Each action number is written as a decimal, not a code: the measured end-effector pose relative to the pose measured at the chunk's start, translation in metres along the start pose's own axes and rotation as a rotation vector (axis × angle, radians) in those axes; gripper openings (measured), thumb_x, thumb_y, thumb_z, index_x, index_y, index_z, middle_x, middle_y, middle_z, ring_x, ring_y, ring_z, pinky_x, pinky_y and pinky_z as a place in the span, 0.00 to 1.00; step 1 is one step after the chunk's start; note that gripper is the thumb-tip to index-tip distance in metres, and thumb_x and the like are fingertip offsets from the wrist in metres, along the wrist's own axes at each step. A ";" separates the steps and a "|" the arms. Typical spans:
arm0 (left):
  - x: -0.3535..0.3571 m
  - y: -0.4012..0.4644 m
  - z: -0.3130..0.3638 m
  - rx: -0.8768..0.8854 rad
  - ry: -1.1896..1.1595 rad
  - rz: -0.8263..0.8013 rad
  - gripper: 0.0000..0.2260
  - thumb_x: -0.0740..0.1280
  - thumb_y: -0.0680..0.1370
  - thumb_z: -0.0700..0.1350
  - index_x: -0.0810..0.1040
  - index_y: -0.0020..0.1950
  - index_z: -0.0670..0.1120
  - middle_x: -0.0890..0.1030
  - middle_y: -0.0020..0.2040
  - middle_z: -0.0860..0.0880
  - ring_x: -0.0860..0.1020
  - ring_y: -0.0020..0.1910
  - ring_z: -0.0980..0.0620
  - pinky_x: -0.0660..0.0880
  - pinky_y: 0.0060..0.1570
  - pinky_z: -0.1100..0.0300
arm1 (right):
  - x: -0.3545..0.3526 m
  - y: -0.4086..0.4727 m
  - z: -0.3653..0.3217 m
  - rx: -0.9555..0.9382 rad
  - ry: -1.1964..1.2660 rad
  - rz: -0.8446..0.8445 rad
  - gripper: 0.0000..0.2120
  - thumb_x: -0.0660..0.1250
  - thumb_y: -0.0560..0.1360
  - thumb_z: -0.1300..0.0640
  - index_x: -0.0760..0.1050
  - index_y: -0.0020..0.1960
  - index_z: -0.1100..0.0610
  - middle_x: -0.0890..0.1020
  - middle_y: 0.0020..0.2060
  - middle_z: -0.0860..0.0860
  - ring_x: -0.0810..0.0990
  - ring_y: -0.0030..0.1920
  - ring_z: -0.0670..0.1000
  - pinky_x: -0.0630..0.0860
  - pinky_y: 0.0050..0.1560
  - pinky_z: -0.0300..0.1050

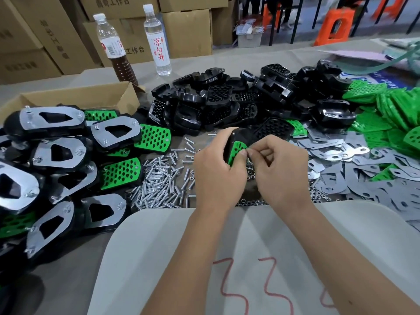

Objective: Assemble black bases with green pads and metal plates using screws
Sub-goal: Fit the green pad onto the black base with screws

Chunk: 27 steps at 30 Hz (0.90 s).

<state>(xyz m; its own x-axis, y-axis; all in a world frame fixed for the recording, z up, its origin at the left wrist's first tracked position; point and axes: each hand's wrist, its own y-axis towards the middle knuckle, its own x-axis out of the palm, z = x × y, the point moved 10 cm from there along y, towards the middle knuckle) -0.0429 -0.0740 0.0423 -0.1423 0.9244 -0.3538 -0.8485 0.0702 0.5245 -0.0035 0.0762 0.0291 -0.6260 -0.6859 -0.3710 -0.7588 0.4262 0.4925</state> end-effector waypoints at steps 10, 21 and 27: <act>0.011 0.000 -0.035 -0.346 -0.594 -0.042 0.13 0.72 0.72 0.40 0.85 0.55 0.48 0.87 0.46 0.49 0.84 0.45 0.52 0.81 0.44 0.56 | 0.002 0.005 0.018 0.176 0.514 -0.088 0.08 0.75 0.77 0.58 0.82 0.55 0.56 0.85 0.42 0.56 0.82 0.40 0.54 0.80 0.43 0.52; 0.013 0.007 -0.026 -0.245 -0.507 -0.132 0.12 0.72 0.74 0.41 0.84 0.57 0.49 0.87 0.49 0.47 0.84 0.48 0.49 0.82 0.49 0.51 | 0.013 0.004 0.033 0.316 0.669 -0.281 0.03 0.70 0.81 0.63 0.82 0.53 0.60 0.86 0.47 0.59 0.81 0.43 0.54 0.79 0.38 0.45; -0.013 0.007 -0.070 -0.504 -0.573 0.101 0.10 0.69 0.78 0.36 0.85 0.52 0.50 0.86 0.45 0.53 0.84 0.46 0.53 0.82 0.47 0.52 | -0.013 0.010 0.028 0.064 -0.178 -0.093 0.04 0.73 0.78 0.56 0.82 0.44 0.52 0.82 0.37 0.46 0.79 0.38 0.47 0.78 0.44 0.49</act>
<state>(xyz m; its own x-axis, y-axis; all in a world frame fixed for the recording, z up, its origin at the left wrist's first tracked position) -0.0825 -0.1118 -0.0035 -0.0616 0.9768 0.2051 -0.9947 -0.0770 0.0679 -0.0083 0.1058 0.0168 -0.5705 -0.6115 -0.5483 -0.8210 0.4065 0.4008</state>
